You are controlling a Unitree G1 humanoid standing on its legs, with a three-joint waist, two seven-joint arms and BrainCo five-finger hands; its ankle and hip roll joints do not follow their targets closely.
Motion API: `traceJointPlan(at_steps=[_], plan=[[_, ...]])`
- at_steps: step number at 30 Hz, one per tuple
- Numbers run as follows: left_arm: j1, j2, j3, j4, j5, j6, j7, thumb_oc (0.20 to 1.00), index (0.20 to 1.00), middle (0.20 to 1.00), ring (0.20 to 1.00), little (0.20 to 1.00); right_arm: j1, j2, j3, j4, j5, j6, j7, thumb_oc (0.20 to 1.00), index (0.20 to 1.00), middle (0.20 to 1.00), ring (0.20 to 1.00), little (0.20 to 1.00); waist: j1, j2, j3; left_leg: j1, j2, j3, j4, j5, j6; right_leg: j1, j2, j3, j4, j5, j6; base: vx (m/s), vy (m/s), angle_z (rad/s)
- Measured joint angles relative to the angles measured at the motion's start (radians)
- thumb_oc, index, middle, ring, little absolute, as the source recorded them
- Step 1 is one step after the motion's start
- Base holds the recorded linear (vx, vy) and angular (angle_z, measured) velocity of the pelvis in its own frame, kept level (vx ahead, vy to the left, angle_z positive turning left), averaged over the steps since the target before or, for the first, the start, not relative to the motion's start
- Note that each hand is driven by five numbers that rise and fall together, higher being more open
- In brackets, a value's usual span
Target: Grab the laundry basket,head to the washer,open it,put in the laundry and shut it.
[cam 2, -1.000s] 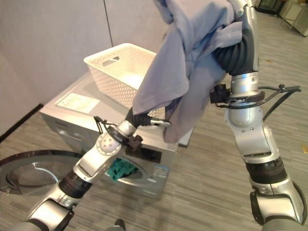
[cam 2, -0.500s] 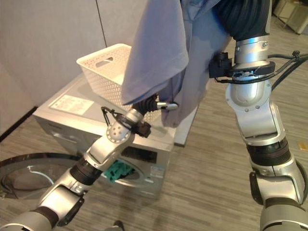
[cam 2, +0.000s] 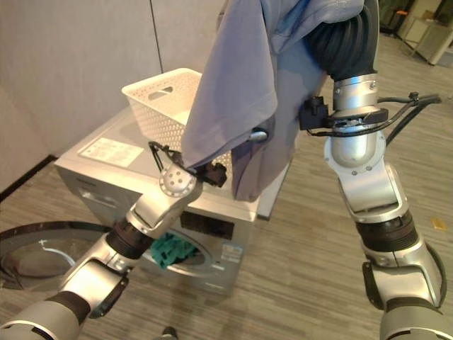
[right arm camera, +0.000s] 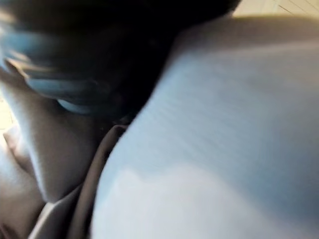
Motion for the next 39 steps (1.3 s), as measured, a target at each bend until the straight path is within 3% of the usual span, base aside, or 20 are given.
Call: traceJointPlan(at_steps=[8,26,28,34,35,36,39], plan=[[0.001,-0.044,-0.002,-0.001,-0.057,0.0,0.032,1.0,1.0,1.0,1.0,1.0,0.062,0.063,0.09,0.001,0.042,0.001,0.01,0.2,0.2,0.2,0.2,0.2,0.003,0.029,-0.021,-0.001,-0.006,-0.001,-0.003,0.0,0.0,0.0,-0.005,-0.004,-0.001,0.001,0.002,0.0,0.003,0.0],[0.088,0.002,-0.028,-0.023,-0.147,0.003,0.064,1.0,1.0,1.0,1.0,1.0,0.177,0.11,0.203,-0.011,0.176,0.004,0.086,0.2,0.2,0.2,0.2,0.2,0.03,0.032,-0.039,-0.016,-0.017,-0.002,-0.02,0.0,0.0,-0.013,-0.012,-0.019,-0.011,0.0,0.009,0.01,0.002,0.02],[0.088,0.002,-0.028,-0.023,-0.146,0.003,0.068,0.2,0.2,0.2,0.2,0.2,0.177,0.112,0.205,-0.011,0.177,0.003,0.088,0.2,0.2,0.2,0.2,0.2,0.029,0.032,-0.039,-0.015,-0.018,-0.001,-0.02,0.0,0.0,-0.013,-0.012,-0.019,-0.01,-0.001,0.01,0.0,0.0,0.0],[0.113,0.001,-0.02,-0.042,-0.135,-0.006,0.071,0.2,0.2,0.2,0.2,0.2,0.199,0.135,0.219,-0.012,0.22,-0.012,0.11,0.2,0.2,0.2,0.2,0.2,0.026,0.029,-0.04,-0.01,-0.019,0.003,-0.028,0.0,0.0,-0.014,-0.013,-0.016,-0.01,-0.001,0.011,0.0,0.003,-0.01],[0.13,0.001,-0.02,-0.049,-0.108,-0.007,0.072,0.2,0.2,0.2,0.2,0.2,0.2,0.131,0.224,-0.011,0.244,-0.013,0.119,0.777,0.777,0.777,0.777,0.777,0.026,0.028,-0.039,-0.009,-0.019,0.006,-0.03,0.0,0.0,-0.015,-0.013,-0.013,-0.01,-0.001,0.011,0.0,0.017,-0.06],[0.137,0.001,-0.019,-0.05,-0.107,-0.011,0.074,0.2,0.2,0.2,0.2,0.2,0.2,0.129,0.23,-0.011,0.257,-0.014,0.128,1.0,1.0,1.0,1.0,1.0,0.026,0.026,-0.04,-0.007,-0.019,0.009,-0.032,0.0,0.0,-0.015,-0.014,-0.011,-0.01,-0.001,0.011,0.0,0.02,-0.09],[0.157,0.002,-0.001,-0.05,-0.098,-0.019,0.083,0.2,0.2,0.2,0.2,0.2,0.2,0.122,0.247,-0.012,0.284,-0.019,0.157,1.0,1.0,1.0,1.0,1.0,0.026,0.021,-0.039,0.002,-0.019,0.023,-0.037,0.0,0.0,-0.015,-0.015,0.001,-0.01,0.0,0.012,0.01,0.018,-0.11]])
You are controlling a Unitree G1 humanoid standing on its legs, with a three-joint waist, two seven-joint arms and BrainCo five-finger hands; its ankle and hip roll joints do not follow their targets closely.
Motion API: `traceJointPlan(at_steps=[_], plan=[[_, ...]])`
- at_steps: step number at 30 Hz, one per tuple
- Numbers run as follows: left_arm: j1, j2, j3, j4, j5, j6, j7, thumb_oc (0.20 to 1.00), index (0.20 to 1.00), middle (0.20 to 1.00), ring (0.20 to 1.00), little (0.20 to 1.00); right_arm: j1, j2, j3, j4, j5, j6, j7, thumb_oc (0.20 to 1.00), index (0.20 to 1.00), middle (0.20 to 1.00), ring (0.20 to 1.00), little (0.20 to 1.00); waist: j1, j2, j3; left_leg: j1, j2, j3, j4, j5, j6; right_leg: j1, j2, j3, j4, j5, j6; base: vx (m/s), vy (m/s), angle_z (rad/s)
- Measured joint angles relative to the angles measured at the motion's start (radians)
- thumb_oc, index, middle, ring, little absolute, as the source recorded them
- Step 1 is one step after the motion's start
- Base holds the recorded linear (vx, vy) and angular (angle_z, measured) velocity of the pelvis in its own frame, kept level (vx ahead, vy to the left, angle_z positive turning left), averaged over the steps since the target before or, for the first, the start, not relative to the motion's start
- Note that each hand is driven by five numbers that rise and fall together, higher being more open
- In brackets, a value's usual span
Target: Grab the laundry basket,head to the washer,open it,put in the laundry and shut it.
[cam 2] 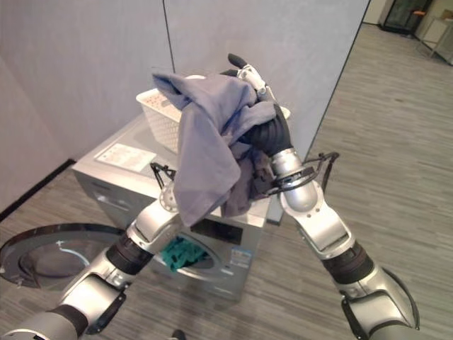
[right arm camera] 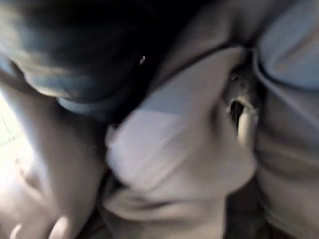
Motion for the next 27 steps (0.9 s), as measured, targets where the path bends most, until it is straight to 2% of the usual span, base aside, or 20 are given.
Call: traceJointPlan(at_steps=[1,2,3,5,9,11,14,18,19,20,23,27], plan=[[0.007,-0.003,0.02,0.001,0.023,-0.001,0.0,0.2,0.2,0.2,0.2,0.2,0.009,-0.069,0.009,-0.021,0.054,-0.018,0.037,1.0,1.0,1.0,1.0,1.0,0.0,-0.006,0.002,0.002,-0.002,0.001,-0.009,0.0,0.0,-0.001,-0.001,-0.001,-0.001,0.0,0.001,0.0,0.0,0.0],[0.008,-0.002,0.019,0.001,0.03,-0.003,-0.001,0.2,0.2,0.2,0.2,0.2,0.013,-0.102,0.011,-0.027,0.072,-0.024,0.052,1.0,1.0,1.0,1.0,1.0,-0.001,-0.011,0.001,0.003,-0.002,0.001,-0.012,0.001,0.0,-0.002,-0.001,-0.001,-0.002,0.001,0.001,0.0,0.0,0.0],[0.009,0.002,0.019,0.002,0.037,-0.004,-0.001,0.2,0.2,0.2,0.2,0.2,0.018,-0.188,0.023,-0.04,0.128,-0.035,0.09,1.0,1.0,1.0,1.0,1.0,0.0,-0.021,0.0,0.003,-0.004,0.002,-0.014,0.001,0.0,-0.001,-0.002,-0.001,-0.004,0.001,0.002,0.0,0.0,0.0],[0.009,0.012,0.02,0.002,0.04,-0.005,-0.003,0.2,0.2,0.2,0.2,0.2,0.025,-0.27,0.027,-0.057,0.173,-0.041,0.127,1.0,1.0,1.0,1.0,1.0,-0.002,-0.033,0.001,0.003,-0.006,0.003,-0.015,0.001,0.0,-0.001,-0.003,-0.001,-0.007,0.002,0.004,0.0,0.0,0.0],[0.02,0.02,0.019,0.006,0.066,-0.006,-0.016,0.2,0.2,0.2,0.2,0.2,0.036,-0.392,0.026,-0.062,0.276,-0.06,0.184,1.0,1.0,1.0,1.0,1.0,-0.003,-0.042,-0.001,0.005,-0.01,0.003,-0.019,0.001,0.0,0.002,-0.008,-0.003,-0.012,0.003,0.007,0.0,0.0,0.0],[0.025,0.042,0.02,0.008,0.069,-0.006,-0.027,0.2,0.2,0.2,0.2,0.2,0.059,-0.411,0.016,-0.063,0.336,-0.06,0.218,1.0,1.0,1.0,1.0,1.0,-0.009,-0.046,-0.002,0.008,-0.011,0.005,-0.021,0.001,0.0,0.004,-0.009,-0.001,-0.016,0.006,0.011,0.0,0.0,0.0],[0.07,0.047,0.049,0.004,0.07,-0.021,-0.049,0.2,0.2,0.2,0.2,0.2,0.233,-0.483,-0.078,-0.039,0.436,-0.063,0.274,1.0,1.0,1.0,1.0,1.0,-0.008,-0.049,-0.003,0.018,-0.023,0.004,-0.034,0.001,0.0,0.015,-0.013,-0.004,-0.029,0.009,0.017,0.0,0.01,0.03],[0.135,0.058,0.164,-0.033,0.07,-0.038,-0.052,0.2,0.2,0.2,0.2,0.2,0.411,-0.414,-0.233,0.005,0.504,-0.063,0.29,1.0,1.0,1.0,1.0,1.0,-0.025,-0.048,-0.003,0.017,-0.03,0.004,-0.043,0.001,0.0,0.018,-0.015,-0.004,-0.042,0.013,0.022,0.01,-0.002,0.0],[0.213,0.075,0.214,-0.103,0.07,-0.05,-0.073,0.2,0.2,0.2,0.2,0.2,0.522,-0.283,-0.388,0.014,0.527,-0.074,0.301,1.0,1.0,1.0,1.0,1.0,-0.025,-0.05,-0.004,0.019,-0.032,0.004,-0.049,0.001,0.0,0.022,-0.015,-0.004,-0.054,0.015,0.023,0.0,0.0,0.0],[0.294,0.101,0.263,-0.169,0.071,-0.059,-0.089,0.2,0.2,0.2,0.2,0.2,0.581,-0.206,-0.486,0.029,0.542,-0.084,0.281,1.0,1.0,1.0,1.0,1.0,-0.026,-0.045,-0.004,0.019,-0.036,0.005,-0.052,0.001,0.0,0.023,-0.017,-0.003,-0.062,0.016,0.024,0.0,0.0,0.0],[0.441,0.148,0.376,-0.235,0.073,-0.07,-0.099,0.2,0.2,0.2,0.2,0.2,0.656,-0.141,-0.587,0.054,0.556,-0.106,0.248,1.0,1.0,1.0,1.0,1.0,-0.024,-0.04,-0.002,0.023,-0.04,0.004,-0.055,0.001,0.0,0.033,-0.019,-0.004,-0.075,0.018,0.025,0.03,-0.01,0.01],[0.659,0.144,0.523,-0.33,0.073,-0.092,-0.132,0.2,0.2,0.2,0.2,0.2,0.74,-0.072,-0.75,0.084,0.516,-0.142,0.19,1.0,1.0,1.0,1.0,1.0,-0.019,-0.034,0.005,0.03,-0.044,0.003,-0.068,0.0,0.0,0.045,-0.019,-0.009,-0.095,0.019,0.026,0.02,-0.009,0.04]])
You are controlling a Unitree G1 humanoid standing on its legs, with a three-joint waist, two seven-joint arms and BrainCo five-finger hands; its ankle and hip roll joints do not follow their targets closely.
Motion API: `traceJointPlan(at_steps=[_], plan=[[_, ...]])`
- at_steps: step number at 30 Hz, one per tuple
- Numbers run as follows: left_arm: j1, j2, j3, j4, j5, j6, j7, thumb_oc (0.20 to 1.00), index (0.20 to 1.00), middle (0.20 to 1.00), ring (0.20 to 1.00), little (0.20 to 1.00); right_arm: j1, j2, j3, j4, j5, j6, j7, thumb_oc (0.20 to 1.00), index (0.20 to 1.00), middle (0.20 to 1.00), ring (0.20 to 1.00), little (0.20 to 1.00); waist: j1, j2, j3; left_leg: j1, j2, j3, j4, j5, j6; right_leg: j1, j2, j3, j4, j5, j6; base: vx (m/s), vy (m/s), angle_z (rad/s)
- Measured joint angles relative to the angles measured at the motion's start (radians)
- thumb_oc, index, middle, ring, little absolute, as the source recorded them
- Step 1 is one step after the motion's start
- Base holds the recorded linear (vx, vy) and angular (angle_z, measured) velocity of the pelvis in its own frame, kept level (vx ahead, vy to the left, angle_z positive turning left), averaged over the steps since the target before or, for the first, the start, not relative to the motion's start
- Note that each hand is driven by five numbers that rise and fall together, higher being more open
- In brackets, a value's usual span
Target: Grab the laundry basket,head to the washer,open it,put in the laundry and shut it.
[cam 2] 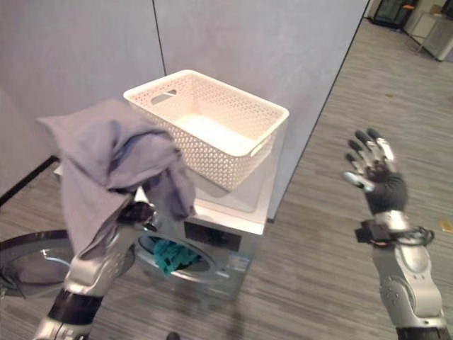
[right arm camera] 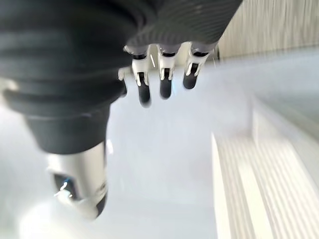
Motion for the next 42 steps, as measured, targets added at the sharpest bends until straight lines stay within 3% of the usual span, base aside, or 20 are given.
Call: traceJointPlan(at_steps=[4,6,9,12,14,22,27,40,42], plan=[[0.198,-0.022,0.085,-0.056,0.002,-0.01,-0.053,0.2,0.2,0.2,0.2,0.2,0.09,0.03,-0.045,0.128,-0.164,-0.011,-0.076,1.0,1.0,1.0,1.0,1.0,0.035,0.01,0.015,0.0,-0.009,-0.012,-0.008,-0.001,0.0,0.013,0.003,-0.017,-0.012,-0.001,0.002,0.01,-0.037,0.13],[0.307,-0.027,0.126,-0.098,0.0,-0.015,-0.077,0.2,0.2,0.2,0.2,0.2,0.167,0.086,-0.072,0.222,-0.251,0.0,-0.116,1.0,1.0,1.0,1.0,1.0,0.052,0.005,0.03,-0.009,-0.011,-0.027,-0.007,0.0,-0.001,0.011,0.004,-0.029,-0.015,-0.003,0.004,-0.01,-0.035,0.24],[0.363,-0.032,0.2,-0.101,-0.005,-0.026,-0.078,0.2,0.2,0.2,0.2,0.2,0.227,0.171,-0.063,0.375,-0.368,0.054,-0.156,1.0,1.0,1.0,1.0,1.0,0.086,0.013,0.06,-0.035,-0.018,-0.058,0.005,0.0,0.0,0.01,0.004,-0.062,-0.022,-0.003,0.005,-0.02,-0.034,0.28],[0.371,-0.032,0.194,-0.101,-0.011,-0.045,-0.095,0.2,0.2,0.2,0.2,0.2,0.171,0.245,-0.014,0.624,-0.395,0.044,-0.166,1.0,1.0,1.0,1.0,1.0,0.111,0.006,0.075,-0.051,-0.019,-0.071,0.015,0.0,-0.001,0.006,0.004,-0.075,-0.023,-0.005,0.007,-0.02,-0.013,0.13],[0.374,-0.032,0.179,-0.098,-0.018,-0.042,-0.105,0.2,0.2,0.2,0.2,0.2,0.142,0.276,0.04,0.754,-0.412,0.083,-0.174,1.0,1.0,1.0,1.0,1.0,0.132,0.008,0.093,-0.053,-0.02,-0.075,0.017,0.0,-0.001,0.006,0.004,-0.078,-0.023,-0.005,0.007,-0.01,-0.004,0.09],[0.354,-0.035,0.066,-0.012,-0.085,-0.035,-0.132,0.2,0.2,0.2,0.2,0.2,-0.011,0.416,0.197,1.258,-0.366,0.1,-0.139,1.0,1.0,1.0,1.0,1.0,0.135,0.032,0.119,-0.072,-0.031,-0.084,0.018,-0.001,0.0,-0.005,-0.005,-0.096,-0.022,-0.006,0.013,-0.01,0.005,0.05],[0.379,-0.027,0.027,0.077,-0.087,-0.027,-0.148,0.2,0.2,0.2,0.2,0.2,-0.033,0.502,0.266,1.422,-0.317,0.107,-0.095,1.0,1.0,1.0,1.0,1.0,0.142,0.042,0.134,-0.083,-0.034,-0.086,0.019,-0.001,0.001,-0.009,-0.005,-0.102,-0.029,-0.007,0.014,-0.01,0.001,0.03],[0.508,0.005,0.046,0.195,-0.085,-0.015,-0.158,0.2,0.2,0.2,0.2,0.2,-0.064,0.476,0.324,1.477,-0.361,0.124,-0.088,1.0,1.0,1.0,1.0,1.0,0.195,0.048,0.189,-0.152,-0.035,-0.115,0.032,-0.001,0.001,-0.056,-0.001,-0.131,-0.036,-0.006,0.014,-0.01,-0.001,0.06],[0.502,0.031,0.034,0.256,-0.082,-0.035,-0.183,0.2,0.2,0.2,0.2,0.2,-0.075,0.467,0.329,1.472,-0.377,0.126,-0.087,1.0,1.0,1.0,1.0,1.0,0.196,0.049,0.192,-0.156,-0.035,-0.113,0.032,-0.001,0.001,-0.061,-0.001,-0.129,-0.036,-0.006,0.014,-0.01,0.001,-0.02]])
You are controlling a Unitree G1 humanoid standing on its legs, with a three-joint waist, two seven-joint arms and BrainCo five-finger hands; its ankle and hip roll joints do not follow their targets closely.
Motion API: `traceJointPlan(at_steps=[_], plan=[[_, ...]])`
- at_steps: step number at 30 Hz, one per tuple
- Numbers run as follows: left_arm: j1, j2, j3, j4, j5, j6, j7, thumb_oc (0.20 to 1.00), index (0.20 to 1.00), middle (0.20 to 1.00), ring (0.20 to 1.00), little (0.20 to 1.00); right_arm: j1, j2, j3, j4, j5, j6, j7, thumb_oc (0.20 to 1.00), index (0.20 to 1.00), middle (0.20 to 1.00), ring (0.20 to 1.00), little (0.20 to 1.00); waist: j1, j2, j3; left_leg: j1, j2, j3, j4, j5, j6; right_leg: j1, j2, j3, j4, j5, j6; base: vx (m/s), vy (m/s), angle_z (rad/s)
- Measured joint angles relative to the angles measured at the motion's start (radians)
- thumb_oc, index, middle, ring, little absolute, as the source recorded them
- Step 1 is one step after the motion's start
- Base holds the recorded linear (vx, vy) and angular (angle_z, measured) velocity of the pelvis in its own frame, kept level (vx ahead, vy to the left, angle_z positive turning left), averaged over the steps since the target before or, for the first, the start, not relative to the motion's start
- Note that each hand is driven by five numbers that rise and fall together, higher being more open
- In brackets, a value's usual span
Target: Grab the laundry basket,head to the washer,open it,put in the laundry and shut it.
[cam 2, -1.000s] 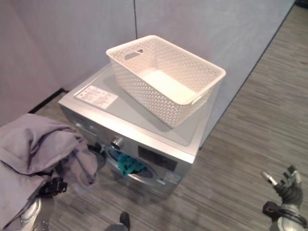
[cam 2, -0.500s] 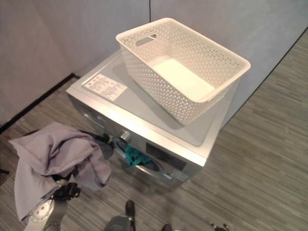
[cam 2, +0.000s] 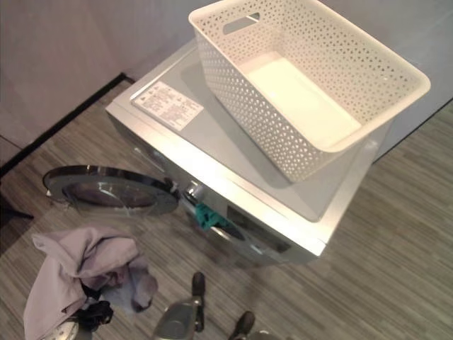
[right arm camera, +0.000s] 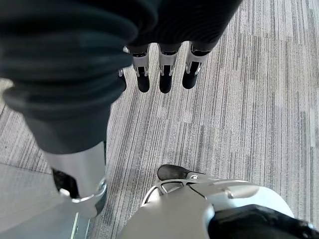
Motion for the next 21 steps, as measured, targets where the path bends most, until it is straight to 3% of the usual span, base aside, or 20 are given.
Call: traceJointPlan(at_steps=[6,11,17,21], plan=[[-0.18,0.023,-0.129,0.249,0.069,0.014,-0.005,0.2,0.2,0.2,0.2,0.2,-0.066,-0.033,0.059,-0.041,-0.026,-0.001,-0.007,1.0,1.0,1.0,1.0,1.0,-0.006,0.003,0.027,-0.072,0.017,-0.006,0.031,0.001,0.0,-0.064,0.015,0.0,0.014,0.005,-0.009,-0.07,-0.002,-0.01],[-0.342,0.016,-0.227,0.304,0.124,0.007,0.004,0.2,0.2,0.2,0.2,0.2,-0.138,-0.033,0.116,-0.069,-0.061,-0.003,-0.025,1.0,1.0,1.0,1.0,1.0,-0.026,-0.017,0.079,-0.122,0.032,0.001,0.048,0.004,0.002,-0.124,0.02,0.008,0.04,0.008,-0.014,-0.1,-0.004,-0.07],[-0.559,-0.044,-0.244,0.504,0.123,-0.01,0.09,0.2,0.2,0.2,0.2,0.2,-0.228,-0.027,0.223,-0.135,-0.063,-0.007,-0.066,1.0,1.0,1.0,1.0,1.0,-0.063,-0.048,0.139,-0.218,0.061,0.033,0.063,0.013,0.015,-0.279,0.014,0.037,0.138,0.006,-0.02,-0.1,0.012,-0.23],[-0.643,-0.066,-0.268,0.552,0.123,-0.012,0.142,0.2,0.2,0.2,0.2,0.2,-0.255,0.0,0.24,-0.191,-0.064,-0.013,-0.083,1.0,1.0,1.0,1.0,1.0,-0.097,-0.077,0.189,-0.227,0.062,0.038,0.061,0.018,0.023,-0.299,0.005,0.043,0.159,0.004,-0.023,-0.05,-0.003,-0.07]])
